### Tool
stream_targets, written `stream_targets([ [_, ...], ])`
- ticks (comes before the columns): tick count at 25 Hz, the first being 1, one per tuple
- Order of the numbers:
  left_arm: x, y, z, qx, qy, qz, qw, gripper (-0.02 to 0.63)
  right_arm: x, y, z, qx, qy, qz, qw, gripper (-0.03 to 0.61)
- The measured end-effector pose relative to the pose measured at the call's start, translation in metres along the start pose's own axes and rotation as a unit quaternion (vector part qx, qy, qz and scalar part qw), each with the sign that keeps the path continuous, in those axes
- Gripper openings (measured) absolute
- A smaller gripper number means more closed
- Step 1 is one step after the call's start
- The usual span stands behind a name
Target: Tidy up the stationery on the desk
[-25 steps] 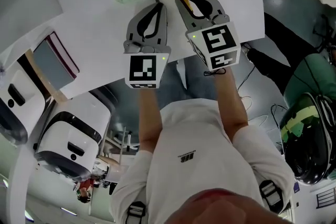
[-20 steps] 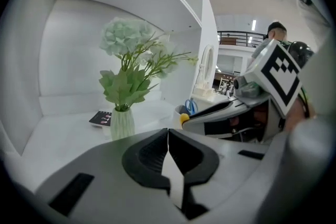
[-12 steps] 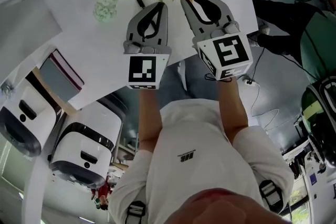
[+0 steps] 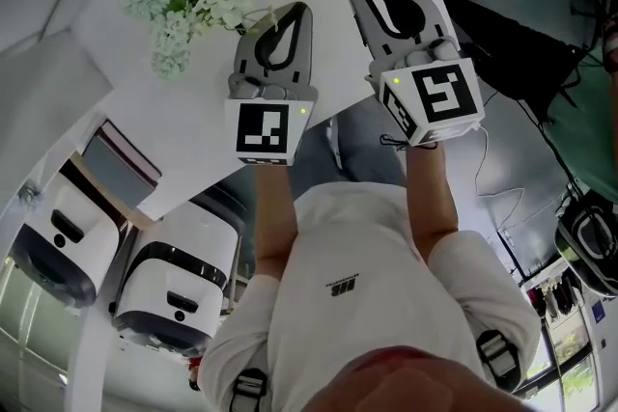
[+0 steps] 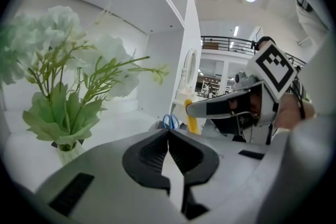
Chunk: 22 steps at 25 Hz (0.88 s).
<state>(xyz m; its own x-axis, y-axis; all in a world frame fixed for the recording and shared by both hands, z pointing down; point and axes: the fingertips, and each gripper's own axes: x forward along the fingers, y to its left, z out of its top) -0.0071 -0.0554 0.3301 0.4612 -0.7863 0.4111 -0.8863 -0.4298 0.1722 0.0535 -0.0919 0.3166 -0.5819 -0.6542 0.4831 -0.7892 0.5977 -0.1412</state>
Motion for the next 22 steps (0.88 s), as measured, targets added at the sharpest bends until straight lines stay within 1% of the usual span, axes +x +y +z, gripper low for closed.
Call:
stream_targets([
  [10,0.028,-0.011,0.017,0.007,0.000,-0.021,0.9997,0.000,0.003,-0.032,0.024,0.017,-0.024,-0.013,0.999,0.055],
  [18,0.040,-0.005,0.022,0.003,0.001,-0.019,0.9998,0.000,0.013,-0.046,0.040,0.034,-0.045,-0.015,0.998,0.055],
  [22,0.043,-0.003,0.021,0.000,0.003,-0.015,0.9999,0.000,0.023,-0.050,0.032,0.042,-0.038,-0.016,0.998,0.055],
])
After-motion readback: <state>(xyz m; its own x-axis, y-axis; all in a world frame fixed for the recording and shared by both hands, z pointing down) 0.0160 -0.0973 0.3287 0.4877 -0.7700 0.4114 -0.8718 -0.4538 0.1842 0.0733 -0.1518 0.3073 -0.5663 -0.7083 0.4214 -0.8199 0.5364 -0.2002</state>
